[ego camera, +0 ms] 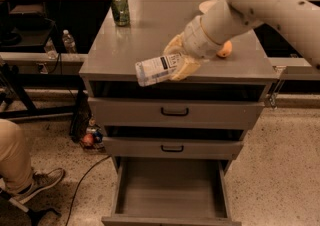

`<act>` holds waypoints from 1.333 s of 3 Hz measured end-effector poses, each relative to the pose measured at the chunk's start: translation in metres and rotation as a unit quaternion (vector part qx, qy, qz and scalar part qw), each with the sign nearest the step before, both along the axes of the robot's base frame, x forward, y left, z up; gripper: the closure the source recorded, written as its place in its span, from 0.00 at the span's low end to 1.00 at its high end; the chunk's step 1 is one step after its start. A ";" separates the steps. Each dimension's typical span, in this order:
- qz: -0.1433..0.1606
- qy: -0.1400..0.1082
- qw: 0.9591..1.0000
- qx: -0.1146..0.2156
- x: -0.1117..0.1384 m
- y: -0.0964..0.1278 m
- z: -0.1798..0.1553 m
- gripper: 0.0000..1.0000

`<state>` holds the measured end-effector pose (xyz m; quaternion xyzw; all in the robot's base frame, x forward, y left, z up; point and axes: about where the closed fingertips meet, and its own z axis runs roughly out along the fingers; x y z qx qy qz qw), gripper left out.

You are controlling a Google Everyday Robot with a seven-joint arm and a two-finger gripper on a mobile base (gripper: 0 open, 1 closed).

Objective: Pick blue plastic bottle from bottom drawer and place on counter

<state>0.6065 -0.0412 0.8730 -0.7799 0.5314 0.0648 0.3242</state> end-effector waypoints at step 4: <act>-0.023 0.079 0.997 0.003 0.097 0.043 0.001 1.00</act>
Offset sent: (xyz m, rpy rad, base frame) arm 0.0880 0.0440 0.0217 0.0210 0.1411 -0.0066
